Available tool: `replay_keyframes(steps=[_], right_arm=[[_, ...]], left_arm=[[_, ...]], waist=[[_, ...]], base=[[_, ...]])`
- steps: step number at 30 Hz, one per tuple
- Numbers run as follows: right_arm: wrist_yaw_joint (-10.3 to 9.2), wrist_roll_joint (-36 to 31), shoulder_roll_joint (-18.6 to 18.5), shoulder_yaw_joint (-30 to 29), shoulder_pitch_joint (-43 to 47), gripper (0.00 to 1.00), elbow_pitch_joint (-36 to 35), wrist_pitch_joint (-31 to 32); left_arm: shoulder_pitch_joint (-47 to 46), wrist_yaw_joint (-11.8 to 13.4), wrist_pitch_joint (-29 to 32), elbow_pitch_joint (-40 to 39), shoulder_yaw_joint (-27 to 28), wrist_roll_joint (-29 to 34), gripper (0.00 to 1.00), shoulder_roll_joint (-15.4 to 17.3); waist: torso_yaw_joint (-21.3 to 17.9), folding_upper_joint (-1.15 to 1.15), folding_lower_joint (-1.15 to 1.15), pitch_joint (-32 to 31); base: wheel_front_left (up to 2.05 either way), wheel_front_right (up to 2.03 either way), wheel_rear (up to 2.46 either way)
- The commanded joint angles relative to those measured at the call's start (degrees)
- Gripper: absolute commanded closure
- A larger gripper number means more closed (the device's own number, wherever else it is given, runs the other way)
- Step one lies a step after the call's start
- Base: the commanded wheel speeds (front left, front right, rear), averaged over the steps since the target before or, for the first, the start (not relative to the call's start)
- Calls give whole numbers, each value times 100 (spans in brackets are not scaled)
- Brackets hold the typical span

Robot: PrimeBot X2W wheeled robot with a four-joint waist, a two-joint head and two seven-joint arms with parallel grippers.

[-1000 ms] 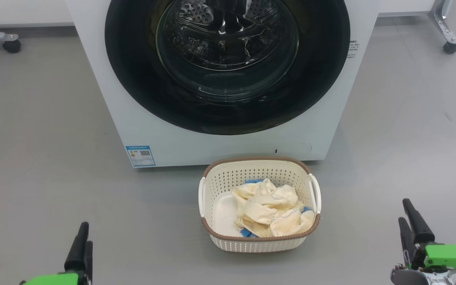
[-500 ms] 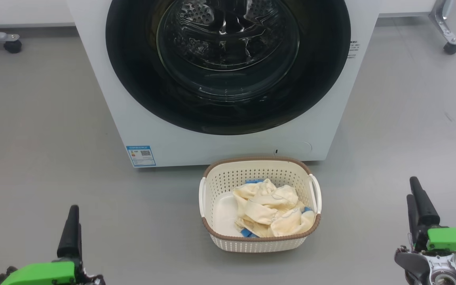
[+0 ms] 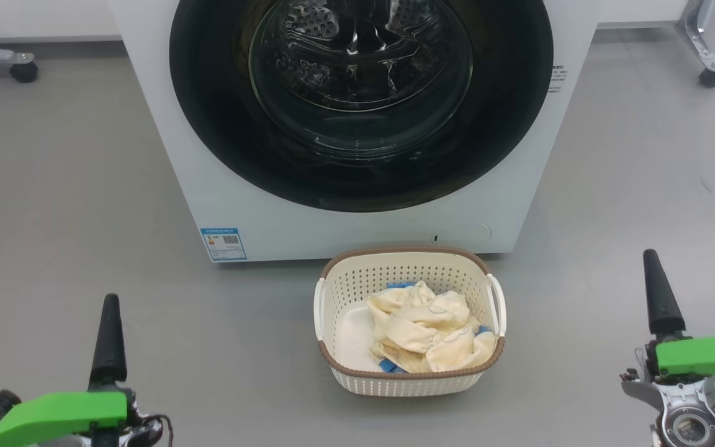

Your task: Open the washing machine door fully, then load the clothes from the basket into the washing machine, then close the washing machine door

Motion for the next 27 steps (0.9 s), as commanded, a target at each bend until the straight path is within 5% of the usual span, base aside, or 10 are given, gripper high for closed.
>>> replay_keyframes(steps=[1,27], right_arm=[[-7,-216,-103,91,-348,0,-275,-70],[-11,-3510,-132,465,-481,0,-720,-509]], left_arm=[[-284,18,-63,-299,90,195,0,73],[-186,324,-501,-814,-434,2872,0,91]], waist=[[5,0,0,-1],[39,0,0,28]], base=[[0,0,0],[0,0,0]])
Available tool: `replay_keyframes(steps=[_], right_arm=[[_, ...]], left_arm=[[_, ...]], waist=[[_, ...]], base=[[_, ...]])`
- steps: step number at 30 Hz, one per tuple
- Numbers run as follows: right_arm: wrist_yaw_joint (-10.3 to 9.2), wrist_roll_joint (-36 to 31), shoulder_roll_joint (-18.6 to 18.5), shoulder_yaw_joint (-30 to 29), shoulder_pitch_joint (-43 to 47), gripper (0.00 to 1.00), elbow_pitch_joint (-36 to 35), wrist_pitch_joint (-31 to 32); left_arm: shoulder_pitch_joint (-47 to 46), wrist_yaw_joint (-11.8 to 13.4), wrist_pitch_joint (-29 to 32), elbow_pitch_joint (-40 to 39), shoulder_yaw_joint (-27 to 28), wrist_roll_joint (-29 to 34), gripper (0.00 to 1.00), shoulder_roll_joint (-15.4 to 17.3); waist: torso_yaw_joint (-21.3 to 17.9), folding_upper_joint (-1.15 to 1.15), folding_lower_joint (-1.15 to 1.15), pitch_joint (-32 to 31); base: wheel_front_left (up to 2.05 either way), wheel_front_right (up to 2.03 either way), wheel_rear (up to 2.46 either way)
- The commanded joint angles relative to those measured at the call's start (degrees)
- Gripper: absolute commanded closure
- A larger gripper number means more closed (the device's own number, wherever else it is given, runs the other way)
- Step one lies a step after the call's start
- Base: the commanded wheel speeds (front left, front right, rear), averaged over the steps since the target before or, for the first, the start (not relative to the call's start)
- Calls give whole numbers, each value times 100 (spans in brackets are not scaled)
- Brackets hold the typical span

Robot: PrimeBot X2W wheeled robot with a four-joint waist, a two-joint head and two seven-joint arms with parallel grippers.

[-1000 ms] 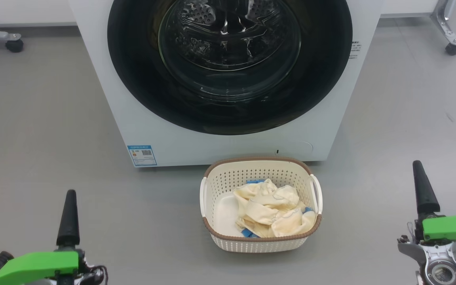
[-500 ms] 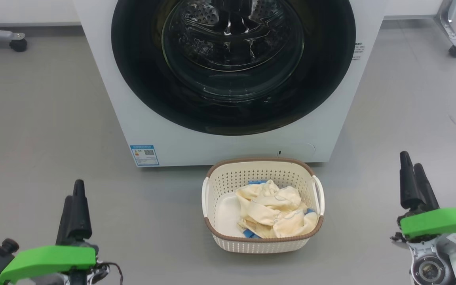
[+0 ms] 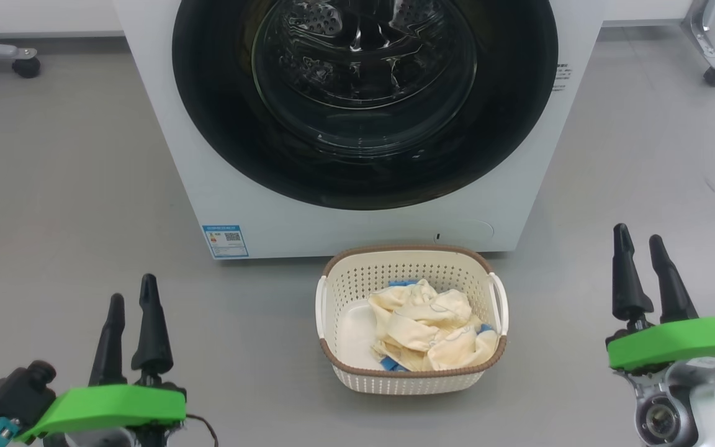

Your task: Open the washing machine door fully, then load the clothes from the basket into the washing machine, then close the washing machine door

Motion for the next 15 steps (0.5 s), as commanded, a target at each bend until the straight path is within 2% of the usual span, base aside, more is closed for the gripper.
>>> replay_keyframes(steps=[1,10,15], right_arm=[[-11,-256,-109,125,-370,0,-259,-110],[-12,-1160,-119,220,-371,0,-230,-263],[-13,-1502,-123,253,-374,0,-142,-330]], left_arm=[[-208,48,-74,-277,110,280,0,73],[-181,219,-225,-236,-83,1355,0,79],[-169,381,-292,-172,-141,1691,0,81]], waist=[[-2,0,0,6],[-1,0,0,10],[7,0,0,-2]], base=[[0,0,0],[0,0,0],[0,0,0]])
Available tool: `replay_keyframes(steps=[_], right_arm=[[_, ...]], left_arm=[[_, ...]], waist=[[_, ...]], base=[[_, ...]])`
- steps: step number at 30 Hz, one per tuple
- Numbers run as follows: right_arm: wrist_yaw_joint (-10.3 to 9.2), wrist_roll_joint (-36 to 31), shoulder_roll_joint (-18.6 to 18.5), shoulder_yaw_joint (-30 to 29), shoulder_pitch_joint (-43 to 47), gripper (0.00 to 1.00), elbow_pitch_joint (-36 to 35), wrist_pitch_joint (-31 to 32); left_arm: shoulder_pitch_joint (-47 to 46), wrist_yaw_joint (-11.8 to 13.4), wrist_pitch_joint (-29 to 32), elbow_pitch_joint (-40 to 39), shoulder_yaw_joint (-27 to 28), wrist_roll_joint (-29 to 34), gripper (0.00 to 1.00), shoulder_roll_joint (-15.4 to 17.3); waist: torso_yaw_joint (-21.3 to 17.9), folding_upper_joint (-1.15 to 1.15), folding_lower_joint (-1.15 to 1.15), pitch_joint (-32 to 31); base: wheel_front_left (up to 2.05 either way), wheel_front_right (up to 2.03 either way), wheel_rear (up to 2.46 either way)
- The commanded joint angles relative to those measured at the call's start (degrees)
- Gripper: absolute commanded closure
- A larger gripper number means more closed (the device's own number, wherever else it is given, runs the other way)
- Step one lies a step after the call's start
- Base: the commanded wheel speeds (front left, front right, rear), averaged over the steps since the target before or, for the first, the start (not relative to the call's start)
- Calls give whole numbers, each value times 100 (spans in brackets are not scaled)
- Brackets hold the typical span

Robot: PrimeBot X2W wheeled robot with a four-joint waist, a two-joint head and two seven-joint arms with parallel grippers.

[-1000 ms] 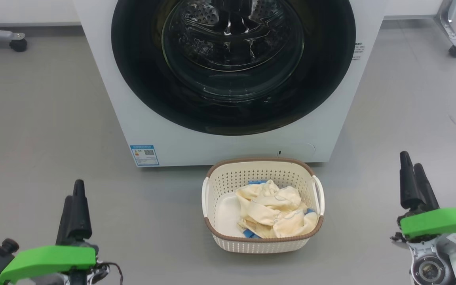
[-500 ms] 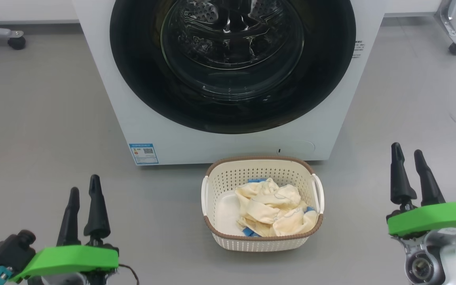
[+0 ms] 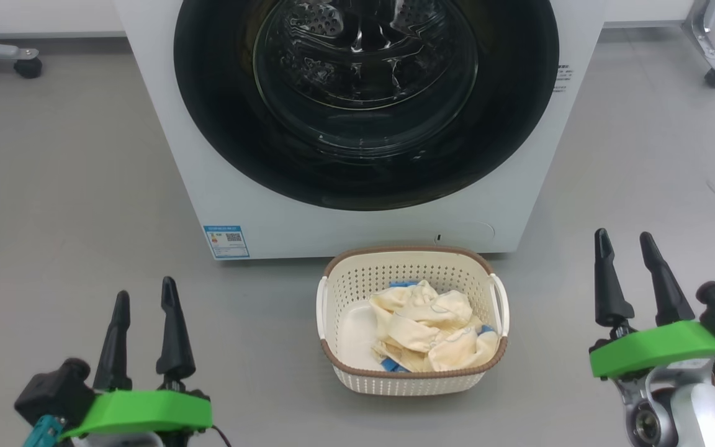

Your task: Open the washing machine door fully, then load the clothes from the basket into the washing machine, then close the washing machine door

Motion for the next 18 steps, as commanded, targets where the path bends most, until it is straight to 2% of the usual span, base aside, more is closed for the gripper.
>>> replay_keyframes(steps=[1,7,18], right_arm=[[-13,-146,-110,121,-370,0,-187,-91],[-14,-643,-118,178,-399,0,-59,-209],[-15,-1266,-130,236,-404,0,186,-341]], left_arm=[[-174,26,-88,-192,101,188,0,69],[-163,99,-206,-44,-55,908,0,73],[-94,99,-391,377,-273,1483,0,81]], waist=[[2,0,0,-4],[15,0,0,-23],[-2,0,0,-44]], base=[[0,0,0],[0,0,0],[0,0,0]])
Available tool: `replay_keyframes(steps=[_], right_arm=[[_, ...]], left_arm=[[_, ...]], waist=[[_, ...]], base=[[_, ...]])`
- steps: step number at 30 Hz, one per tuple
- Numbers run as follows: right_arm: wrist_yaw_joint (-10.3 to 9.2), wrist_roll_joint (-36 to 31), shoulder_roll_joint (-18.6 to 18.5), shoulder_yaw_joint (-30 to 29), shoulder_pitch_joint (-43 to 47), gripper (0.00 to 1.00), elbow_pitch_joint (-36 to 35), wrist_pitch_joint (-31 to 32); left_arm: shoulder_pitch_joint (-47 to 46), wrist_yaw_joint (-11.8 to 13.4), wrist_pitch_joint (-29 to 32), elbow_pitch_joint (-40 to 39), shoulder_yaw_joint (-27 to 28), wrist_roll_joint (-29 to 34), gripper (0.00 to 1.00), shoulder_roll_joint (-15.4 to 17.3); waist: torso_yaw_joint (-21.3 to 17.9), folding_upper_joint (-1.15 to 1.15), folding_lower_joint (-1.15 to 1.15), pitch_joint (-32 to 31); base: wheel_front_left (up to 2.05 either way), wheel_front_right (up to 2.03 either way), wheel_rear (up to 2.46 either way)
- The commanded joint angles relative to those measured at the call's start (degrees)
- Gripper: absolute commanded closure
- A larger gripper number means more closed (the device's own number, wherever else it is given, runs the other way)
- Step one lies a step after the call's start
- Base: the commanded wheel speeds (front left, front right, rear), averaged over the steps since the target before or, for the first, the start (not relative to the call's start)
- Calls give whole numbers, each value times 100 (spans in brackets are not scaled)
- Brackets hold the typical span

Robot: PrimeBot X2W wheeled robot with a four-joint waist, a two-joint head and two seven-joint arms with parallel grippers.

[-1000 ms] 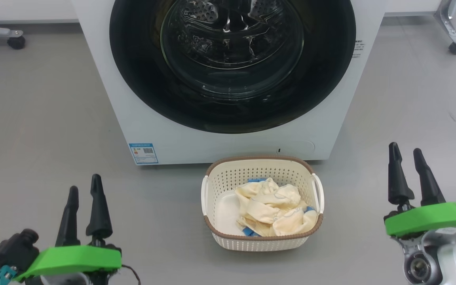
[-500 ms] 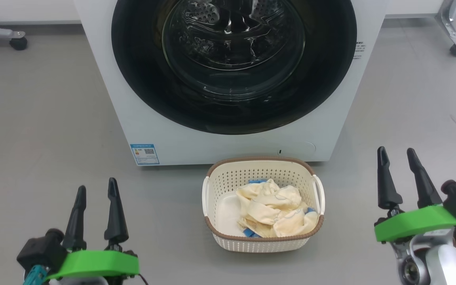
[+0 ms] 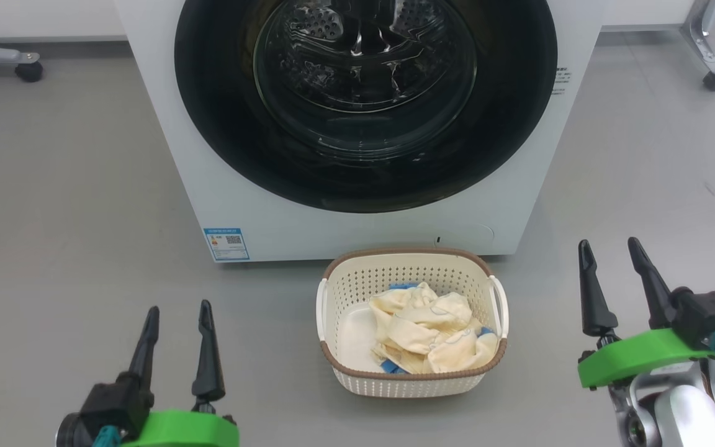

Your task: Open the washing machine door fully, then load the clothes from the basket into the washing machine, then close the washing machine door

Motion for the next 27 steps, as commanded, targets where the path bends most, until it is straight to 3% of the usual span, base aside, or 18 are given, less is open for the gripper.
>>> replay_keyframes(steps=[1,6,27], right_arm=[[-15,-148,-119,145,-350,0,-126,-33],[-15,189,-120,178,-353,0,121,178],[-15,130,-120,161,-439,0,240,143]], left_arm=[[-115,-5,-105,-68,80,202,0,63],[-147,-76,-119,297,6,140,0,63],[-314,-129,-119,486,10,155,0,63]], waist=[[-4,0,0,-4],[-26,0,0,3],[-19,0,0,143]], base=[[0,0,0],[0,0,0],[0,0,0]])
